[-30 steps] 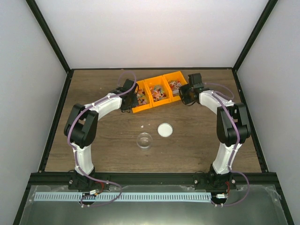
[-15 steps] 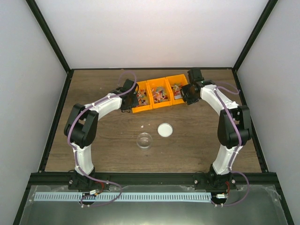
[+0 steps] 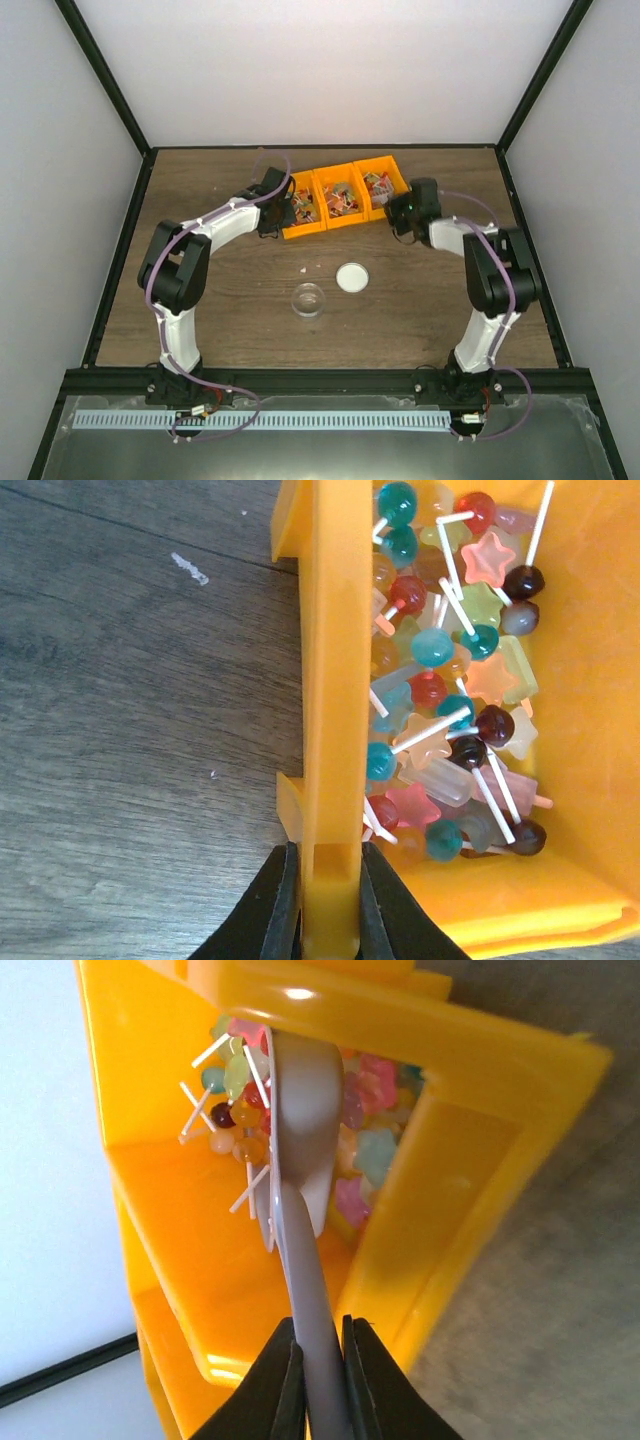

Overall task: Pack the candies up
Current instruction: Scoop the fake candies from the storage box.

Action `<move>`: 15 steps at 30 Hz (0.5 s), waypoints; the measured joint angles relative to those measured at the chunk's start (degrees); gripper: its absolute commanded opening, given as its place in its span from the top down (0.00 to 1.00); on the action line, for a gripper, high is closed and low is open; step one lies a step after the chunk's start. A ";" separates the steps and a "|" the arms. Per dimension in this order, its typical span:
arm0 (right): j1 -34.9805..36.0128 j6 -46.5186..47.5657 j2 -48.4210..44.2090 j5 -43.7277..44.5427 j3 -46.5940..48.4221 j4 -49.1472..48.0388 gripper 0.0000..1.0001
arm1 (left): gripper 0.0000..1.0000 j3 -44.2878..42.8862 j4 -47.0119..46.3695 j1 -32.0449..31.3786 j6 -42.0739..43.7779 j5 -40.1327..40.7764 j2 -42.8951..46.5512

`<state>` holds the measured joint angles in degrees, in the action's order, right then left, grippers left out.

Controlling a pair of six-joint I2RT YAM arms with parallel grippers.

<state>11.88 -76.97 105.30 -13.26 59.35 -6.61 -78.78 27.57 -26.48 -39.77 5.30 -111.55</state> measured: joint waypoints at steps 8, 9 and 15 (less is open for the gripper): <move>-1.18 -0.31 -7.19 -2.60 -16.15 -17.55 0.99 | 0.96 -0.07 -0.24 0.20 1.25 -0.63 -0.11; -1.16 -0.20 -7.80 -2.91 -16.46 -17.70 0.99 | 0.96 -0.09 -0.22 0.20 1.22 -0.61 -0.09; -1.16 -0.04 -12.72 -3.23 -19.17 -16.41 0.99 | 0.89 -0.09 -0.28 0.20 0.79 -0.68 -0.09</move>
<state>10.72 -77.01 92.58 -16.49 40.18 -23.03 -78.87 27.29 -26.28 -38.98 4.62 -111.63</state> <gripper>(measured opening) 0.095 0.127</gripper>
